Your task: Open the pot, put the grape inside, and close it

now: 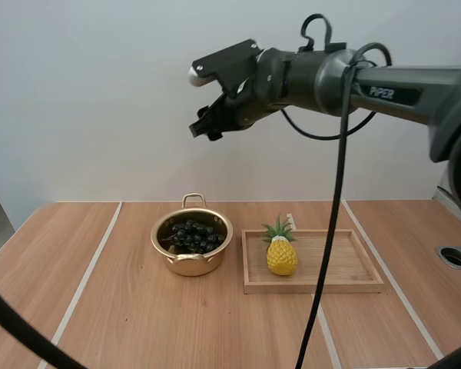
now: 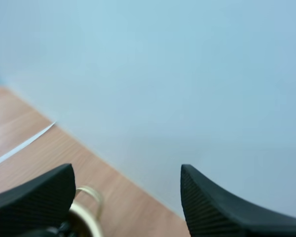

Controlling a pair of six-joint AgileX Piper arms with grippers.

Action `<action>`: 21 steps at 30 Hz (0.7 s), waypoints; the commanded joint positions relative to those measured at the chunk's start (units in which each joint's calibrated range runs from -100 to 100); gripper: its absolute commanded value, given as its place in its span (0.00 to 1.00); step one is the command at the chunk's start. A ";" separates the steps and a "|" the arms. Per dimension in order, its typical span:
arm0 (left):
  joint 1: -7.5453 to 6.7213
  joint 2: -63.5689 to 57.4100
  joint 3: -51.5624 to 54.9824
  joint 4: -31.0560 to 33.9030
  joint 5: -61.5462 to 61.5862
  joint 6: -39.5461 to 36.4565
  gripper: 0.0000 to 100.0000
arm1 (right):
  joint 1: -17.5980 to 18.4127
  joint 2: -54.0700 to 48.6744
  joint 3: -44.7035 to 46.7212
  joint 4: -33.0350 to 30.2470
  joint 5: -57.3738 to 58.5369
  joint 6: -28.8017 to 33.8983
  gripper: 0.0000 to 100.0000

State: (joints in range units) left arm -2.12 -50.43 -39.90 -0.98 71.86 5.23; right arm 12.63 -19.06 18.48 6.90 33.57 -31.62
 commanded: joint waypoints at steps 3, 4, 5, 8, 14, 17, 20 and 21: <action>0.08 0.38 -0.08 1.62 -3.62 0.09 0.00 | -5.10 -7.22 0.10 0.04 -5.85 1.44 1.00; 0.08 0.69 -0.08 1.62 -4.04 0.09 0.00 | -6.15 -8.41 -0.32 0.09 -5.20 1.44 1.00; 0.08 0.96 -0.08 1.62 -4.24 0.09 0.00 | -7.17 -9.31 -1.08 0.38 -4.22 1.44 1.00; 0.08 1.99 -0.08 1.62 -3.45 0.09 0.00 | -10.08 -12.06 -3.66 0.97 -0.67 1.72 1.00; 0.08 4.36 -0.08 1.62 0.27 0.09 0.00 | -14.88 -16.50 -8.69 0.97 5.92 5.93 1.00; 0.08 5.31 -0.08 1.73 1.03 -0.84 0.00 | -15.94 -18.23 -10.99 0.97 10.67 7.12 1.00; 0.08 6.09 -0.08 1.74 3.26 -1.48 0.00 | -15.94 -19.74 -12.15 0.97 14.59 7.12 1.00; 0.08 6.49 -0.08 1.74 4.14 -1.60 0.00 | -15.94 -20.24 -12.30 0.97 15.36 7.12 0.92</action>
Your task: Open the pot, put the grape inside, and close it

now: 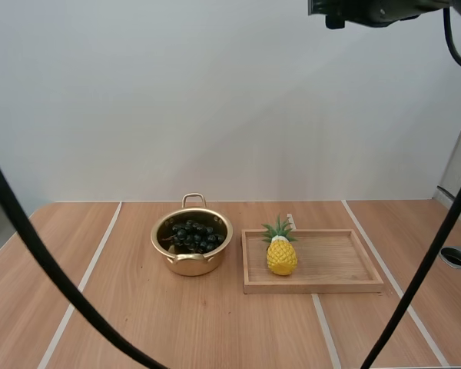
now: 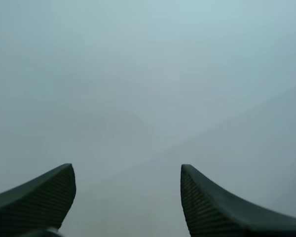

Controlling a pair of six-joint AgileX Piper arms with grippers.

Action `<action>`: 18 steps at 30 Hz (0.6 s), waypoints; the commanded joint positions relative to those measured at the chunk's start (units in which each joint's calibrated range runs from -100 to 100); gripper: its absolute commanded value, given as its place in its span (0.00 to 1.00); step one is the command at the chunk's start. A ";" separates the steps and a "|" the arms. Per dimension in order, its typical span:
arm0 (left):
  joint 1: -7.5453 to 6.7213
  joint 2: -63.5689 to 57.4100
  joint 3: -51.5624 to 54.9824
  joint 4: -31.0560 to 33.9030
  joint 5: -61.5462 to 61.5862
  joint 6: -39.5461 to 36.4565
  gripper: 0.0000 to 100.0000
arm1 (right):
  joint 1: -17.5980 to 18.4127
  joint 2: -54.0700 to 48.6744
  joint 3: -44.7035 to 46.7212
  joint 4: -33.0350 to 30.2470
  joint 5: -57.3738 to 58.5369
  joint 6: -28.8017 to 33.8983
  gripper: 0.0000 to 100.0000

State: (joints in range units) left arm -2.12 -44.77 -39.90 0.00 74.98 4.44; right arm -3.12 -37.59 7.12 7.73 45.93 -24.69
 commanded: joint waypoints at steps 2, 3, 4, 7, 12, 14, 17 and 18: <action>0.08 1.52 -0.08 0.75 3.69 -0.81 0.00 | -0.19 -2.65 -0.94 0.51 4.48 0.19 0.60; 0.08 1.78 -0.08 0.75 4.96 -0.96 0.00 | -0.19 -2.97 -0.94 0.51 5.14 0.83 0.44; 0.08 2.24 -0.08 0.93 6.35 -1.42 0.00 | -0.19 -3.55 -0.94 0.51 5.72 2.03 0.21; 0.08 3.58 -0.08 1.03 11.05 -1.77 0.00 | -0.19 -4.83 -0.94 0.00 7.04 6.09 0.00; 0.08 7.23 -0.08 1.03 24.77 -2.91 0.00 | -0.19 -6.86 -0.94 -1.64 7.78 6.04 0.00; 0.08 9.01 -0.08 1.03 25.02 -3.46 0.00 | -0.19 -7.52 -0.94 -2.66 8.92 6.04 0.00; 0.08 11.60 -0.08 1.03 25.02 -4.71 0.00 | -0.19 -8.63 -0.94 -3.03 10.17 6.04 0.00; 0.08 12.50 -0.08 1.03 25.02 -5.08 0.00 | -0.19 -8.81 -0.94 -3.03 10.75 6.04 0.00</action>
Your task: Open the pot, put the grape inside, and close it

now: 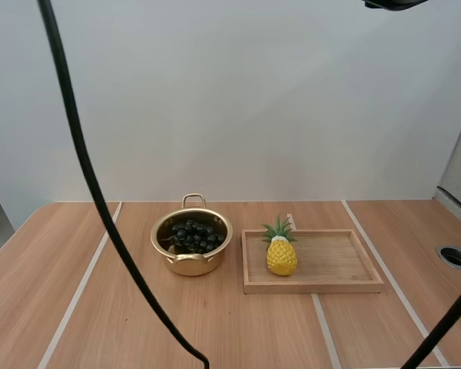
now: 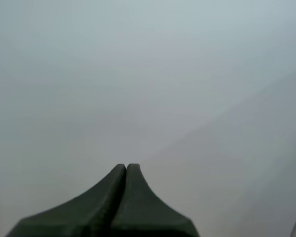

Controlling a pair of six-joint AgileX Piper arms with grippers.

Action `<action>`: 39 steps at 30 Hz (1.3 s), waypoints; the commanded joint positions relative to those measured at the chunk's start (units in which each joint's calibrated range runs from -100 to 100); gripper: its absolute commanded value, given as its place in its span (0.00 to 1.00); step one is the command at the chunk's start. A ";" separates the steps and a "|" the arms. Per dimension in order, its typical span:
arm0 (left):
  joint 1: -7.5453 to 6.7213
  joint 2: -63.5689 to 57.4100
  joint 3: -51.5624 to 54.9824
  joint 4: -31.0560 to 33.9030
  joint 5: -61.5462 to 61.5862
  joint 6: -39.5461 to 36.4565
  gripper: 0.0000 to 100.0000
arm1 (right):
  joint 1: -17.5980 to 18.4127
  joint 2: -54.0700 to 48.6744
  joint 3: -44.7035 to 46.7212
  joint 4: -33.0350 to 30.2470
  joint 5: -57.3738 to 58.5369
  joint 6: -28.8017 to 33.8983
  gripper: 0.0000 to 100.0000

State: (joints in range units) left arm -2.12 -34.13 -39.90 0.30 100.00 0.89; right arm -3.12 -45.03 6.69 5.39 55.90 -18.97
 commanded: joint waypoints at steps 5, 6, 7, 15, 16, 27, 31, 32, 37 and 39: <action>0.08 6.28 0.09 0.53 0.00 -1.62 0.00 | -0.19 -2.58 -0.67 -0.82 3.21 0.32 0.00; 0.08 6.96 0.49 0.53 0.00 -1.62 0.00 | -0.19 -2.69 -0.67 -0.82 3.98 0.32 0.00; 0.08 7.38 1.19 0.53 0.00 -1.62 0.00 | -0.19 -2.69 -0.67 -1.15 4.41 0.32 0.00; 0.08 9.40 14.18 -1.22 0.00 -1.62 0.00 | -0.19 -2.69 -0.67 -2.51 6.50 0.32 0.00; 0.08 9.40 16.08 -1.50 0.00 -1.62 0.00 | -0.19 -2.69 -0.67 -2.63 6.50 0.32 0.00; 0.08 9.40 38.47 -6.14 -2.20 -0.09 0.00 | -0.19 -2.69 -0.67 -3.55 7.08 0.32 0.00; 0.08 9.24 45.13 -6.14 -8.59 0.16 0.00 | -0.19 -2.69 -0.67 -3.67 7.50 0.32 0.00; 0.08 8.98 46.99 -6.14 -10.78 0.74 0.00 | -0.19 -2.69 -0.67 -3.67 7.50 0.32 0.00; 0.08 7.84 55.20 -6.35 -20.23 2.20 0.00 | -0.19 -2.69 -0.67 -3.67 7.50 0.32 0.00; 0.08 7.55 57.71 -6.64 -22.84 2.20 0.00 | -0.19 -2.69 -0.67 -3.67 7.50 0.32 0.00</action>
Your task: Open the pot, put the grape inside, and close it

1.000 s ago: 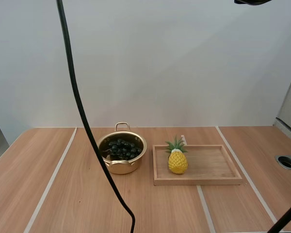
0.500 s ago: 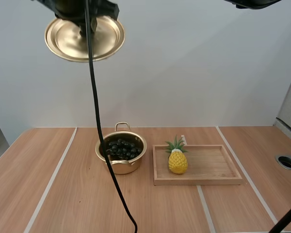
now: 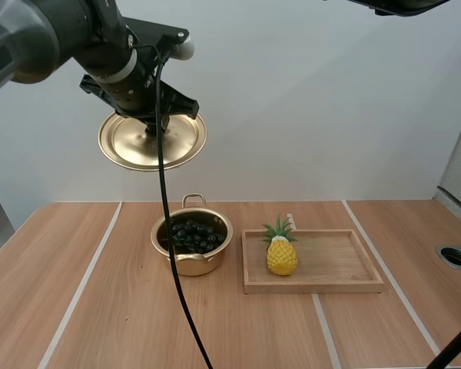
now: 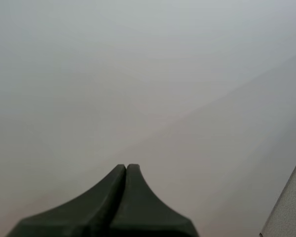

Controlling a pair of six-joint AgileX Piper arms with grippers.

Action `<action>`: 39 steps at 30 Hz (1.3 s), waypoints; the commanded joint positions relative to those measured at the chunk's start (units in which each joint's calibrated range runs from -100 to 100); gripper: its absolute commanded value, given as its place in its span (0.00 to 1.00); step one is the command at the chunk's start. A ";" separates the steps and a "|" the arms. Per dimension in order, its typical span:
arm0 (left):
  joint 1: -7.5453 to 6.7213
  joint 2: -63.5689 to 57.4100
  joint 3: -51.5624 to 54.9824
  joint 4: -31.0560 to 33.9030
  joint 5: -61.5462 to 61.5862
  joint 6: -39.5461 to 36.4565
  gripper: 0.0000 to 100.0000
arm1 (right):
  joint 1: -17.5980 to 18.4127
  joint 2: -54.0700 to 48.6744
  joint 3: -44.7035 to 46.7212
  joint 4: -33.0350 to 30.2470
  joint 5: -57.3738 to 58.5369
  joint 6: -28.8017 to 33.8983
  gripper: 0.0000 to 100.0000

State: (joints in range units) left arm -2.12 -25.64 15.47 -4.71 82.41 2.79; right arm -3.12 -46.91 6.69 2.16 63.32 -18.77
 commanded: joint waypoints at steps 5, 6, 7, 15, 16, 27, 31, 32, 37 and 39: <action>0.08 -1.03 8.99 -4.72 -9.40 1.28 0.00 | -0.19 -0.80 -0.67 -0.44 0.08 0.12 0.00; 0.08 -1.03 10.52 -5.79 -10.82 1.92 0.00 | -0.19 -0.80 -0.67 -0.44 0.08 0.12 0.00; 0.08 -1.03 12.07 -6.82 -12.33 2.61 0.00 | -0.19 -0.80 -0.67 -0.44 0.08 0.12 0.00; 0.08 -1.03 23.21 -8.74 -27.72 5.01 0.00 | -0.19 -0.80 -0.67 -0.44 0.08 0.12 0.00; 0.08 -1.03 24.30 -8.74 -29.36 5.37 0.00 | -0.19 -0.80 -0.67 -0.32 0.08 0.12 0.00; -0.07 0.99 27.71 -15.45 -37.35 11.42 0.00 | -0.19 -0.80 -0.67 -0.21 0.08 0.12 0.00; -0.07 4.00 27.71 -15.84 -37.35 11.89 0.00 | -0.19 -0.80 -0.67 -0.32 0.08 0.12 0.00; -0.07 4.84 27.71 -16.07 -37.35 12.59 0.00 | -0.19 -0.80 -0.67 -0.32 0.08 0.12 0.00; -0.14 8.38 27.71 -17.70 -37.35 15.44 0.00 | -0.19 -0.80 -0.67 -0.32 0.08 0.12 0.00; -0.14 9.17 27.71 -19.04 -37.35 16.81 0.00 | -0.19 -0.80 -0.67 -0.32 0.08 0.12 0.00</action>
State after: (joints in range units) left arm -2.12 -17.16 43.16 -21.39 46.89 17.91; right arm -3.12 -46.91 6.69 2.16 63.86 -18.77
